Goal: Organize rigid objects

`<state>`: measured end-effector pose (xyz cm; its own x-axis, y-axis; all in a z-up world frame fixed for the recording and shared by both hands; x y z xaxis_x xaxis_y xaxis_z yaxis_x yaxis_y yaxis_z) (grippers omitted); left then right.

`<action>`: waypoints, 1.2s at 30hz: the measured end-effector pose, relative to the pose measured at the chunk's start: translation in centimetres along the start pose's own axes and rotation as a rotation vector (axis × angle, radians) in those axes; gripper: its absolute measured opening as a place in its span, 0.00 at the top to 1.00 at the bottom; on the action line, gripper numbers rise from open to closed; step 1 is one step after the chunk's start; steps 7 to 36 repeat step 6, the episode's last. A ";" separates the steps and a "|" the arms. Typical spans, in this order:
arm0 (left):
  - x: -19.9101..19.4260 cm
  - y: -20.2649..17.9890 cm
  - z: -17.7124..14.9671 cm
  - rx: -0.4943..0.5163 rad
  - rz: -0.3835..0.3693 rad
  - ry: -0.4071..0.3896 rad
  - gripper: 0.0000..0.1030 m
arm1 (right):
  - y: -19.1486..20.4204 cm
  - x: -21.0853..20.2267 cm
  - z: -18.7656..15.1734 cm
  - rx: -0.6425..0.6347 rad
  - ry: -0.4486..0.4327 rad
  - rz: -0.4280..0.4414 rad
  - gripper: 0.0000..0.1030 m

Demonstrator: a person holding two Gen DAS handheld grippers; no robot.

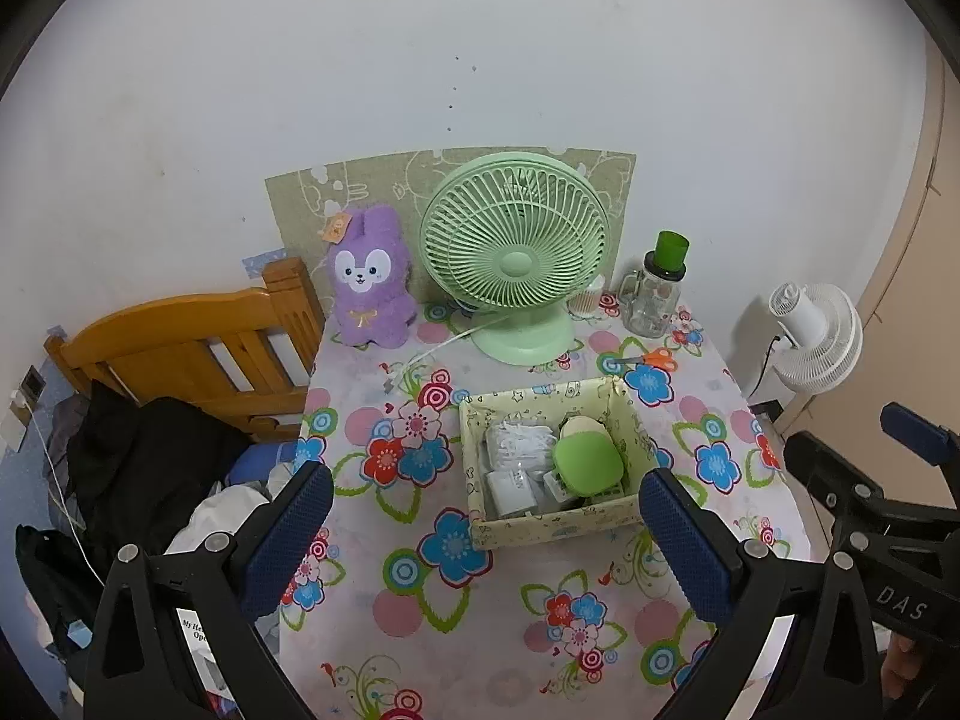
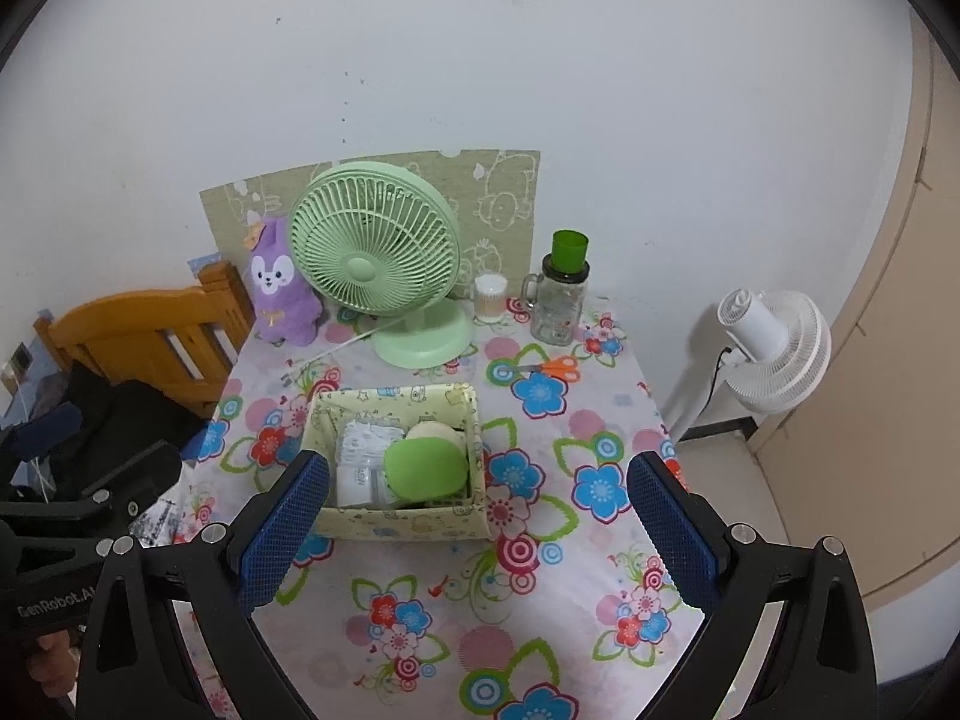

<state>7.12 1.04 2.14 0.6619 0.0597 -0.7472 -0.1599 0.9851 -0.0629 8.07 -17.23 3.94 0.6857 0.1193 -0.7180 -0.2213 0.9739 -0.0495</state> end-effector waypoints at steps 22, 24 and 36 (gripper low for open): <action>1.0 -0.3 -0.4 0.002 0.007 0.004 0.00 | -0.3 0.9 -0.4 0.001 0.017 -0.009 0.02; 1.0 -0.3 -0.4 0.002 0.007 0.004 0.00 | -0.3 0.9 -0.4 0.001 0.017 -0.009 0.02; 1.0 -0.3 -0.4 0.002 0.007 0.004 0.00 | -0.3 0.9 -0.4 0.001 0.017 -0.009 0.02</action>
Point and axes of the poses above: each gripper's, at about its wrist camera, not at the fingertips, and x roughly the way its jaws point, y to its left, z to its top, the point moved 6 cm from there along x, roughly the way its jaws point, and after that the axes turned 6 degrees about -x, right-handed, at the moved point
